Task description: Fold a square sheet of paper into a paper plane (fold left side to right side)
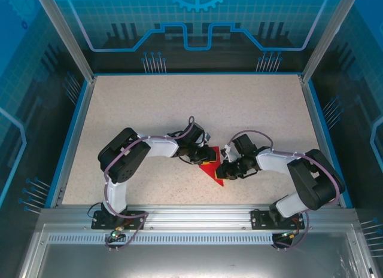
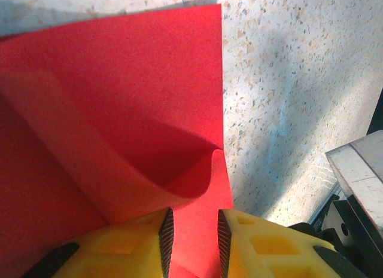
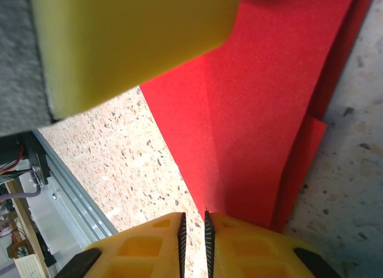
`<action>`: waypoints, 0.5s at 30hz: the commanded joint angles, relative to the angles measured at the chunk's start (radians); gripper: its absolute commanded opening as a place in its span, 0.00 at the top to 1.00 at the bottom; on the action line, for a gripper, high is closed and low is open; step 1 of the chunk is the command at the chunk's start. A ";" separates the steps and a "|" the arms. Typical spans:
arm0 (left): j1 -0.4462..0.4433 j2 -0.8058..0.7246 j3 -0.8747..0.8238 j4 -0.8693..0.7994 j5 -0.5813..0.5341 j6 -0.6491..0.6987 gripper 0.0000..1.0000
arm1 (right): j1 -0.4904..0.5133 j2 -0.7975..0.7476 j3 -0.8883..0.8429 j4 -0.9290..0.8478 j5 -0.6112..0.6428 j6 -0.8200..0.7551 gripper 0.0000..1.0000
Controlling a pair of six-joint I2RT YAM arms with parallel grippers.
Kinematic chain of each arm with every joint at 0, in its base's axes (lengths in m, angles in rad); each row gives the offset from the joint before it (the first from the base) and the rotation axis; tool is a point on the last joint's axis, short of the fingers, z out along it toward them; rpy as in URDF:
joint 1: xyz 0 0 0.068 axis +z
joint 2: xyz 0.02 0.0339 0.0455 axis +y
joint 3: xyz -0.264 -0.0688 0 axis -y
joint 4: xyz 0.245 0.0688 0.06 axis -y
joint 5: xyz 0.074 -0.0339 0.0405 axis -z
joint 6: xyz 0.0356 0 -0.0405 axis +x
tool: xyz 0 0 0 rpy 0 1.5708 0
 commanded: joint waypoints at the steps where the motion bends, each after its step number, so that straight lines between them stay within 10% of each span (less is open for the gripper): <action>1: -0.002 0.008 -0.030 -0.090 -0.050 0.030 0.70 | 0.022 0.004 -0.026 -0.068 0.013 -0.001 0.82; 15: 0.001 0.016 -0.024 -0.094 -0.048 0.030 0.70 | 0.033 -0.020 -0.032 -0.158 0.085 -0.010 0.82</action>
